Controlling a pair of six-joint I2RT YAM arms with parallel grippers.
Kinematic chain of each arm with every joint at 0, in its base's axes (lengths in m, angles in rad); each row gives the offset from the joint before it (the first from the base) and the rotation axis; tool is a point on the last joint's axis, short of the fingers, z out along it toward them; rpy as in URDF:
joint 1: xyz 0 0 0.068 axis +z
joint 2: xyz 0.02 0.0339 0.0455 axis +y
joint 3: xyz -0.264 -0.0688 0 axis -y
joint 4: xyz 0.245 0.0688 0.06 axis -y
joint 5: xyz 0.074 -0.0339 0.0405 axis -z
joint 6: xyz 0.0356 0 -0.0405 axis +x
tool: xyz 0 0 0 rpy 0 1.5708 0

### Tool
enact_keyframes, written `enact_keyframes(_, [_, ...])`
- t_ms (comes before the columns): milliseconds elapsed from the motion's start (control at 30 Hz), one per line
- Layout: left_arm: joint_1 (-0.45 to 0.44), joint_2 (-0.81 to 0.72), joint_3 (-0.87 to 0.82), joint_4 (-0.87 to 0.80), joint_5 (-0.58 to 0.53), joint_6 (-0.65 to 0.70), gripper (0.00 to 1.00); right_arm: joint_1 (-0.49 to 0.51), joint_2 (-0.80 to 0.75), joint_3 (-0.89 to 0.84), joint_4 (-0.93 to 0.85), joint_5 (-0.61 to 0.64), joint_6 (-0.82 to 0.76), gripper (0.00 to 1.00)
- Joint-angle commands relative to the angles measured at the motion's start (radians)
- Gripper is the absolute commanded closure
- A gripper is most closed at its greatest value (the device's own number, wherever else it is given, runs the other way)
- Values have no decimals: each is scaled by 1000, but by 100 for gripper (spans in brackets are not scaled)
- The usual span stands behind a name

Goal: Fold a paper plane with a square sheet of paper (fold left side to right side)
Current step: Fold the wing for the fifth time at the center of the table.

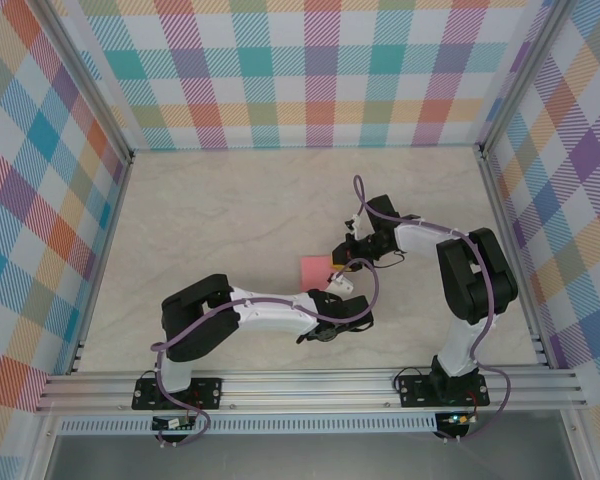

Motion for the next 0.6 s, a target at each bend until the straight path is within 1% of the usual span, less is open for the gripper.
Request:
enact_keyframes(0, [-10, 9, 26, -25, -6, -19, 89, 4, -42, 21, -3, 6, -5, 83])
enact_keyframes(67, [-3, 7, 23, -14, 10, -22, 90, -3, -88, 14, -3, 47, -2, 74])
enact_keyframes(233, [2, 41, 49, 2, 35, -15, 90, -19, -175, 30, -74, 142, -39, 62])
enact_keyframes(367, [3, 75, 86, -2, 56, -12, 90, -26, -205, 27, -134, 228, -61, 56])
enact_keyframes(567, [24, 86, 96, 1, 88, -34, 92, -64, -282, -9, -165, 292, -67, 52])
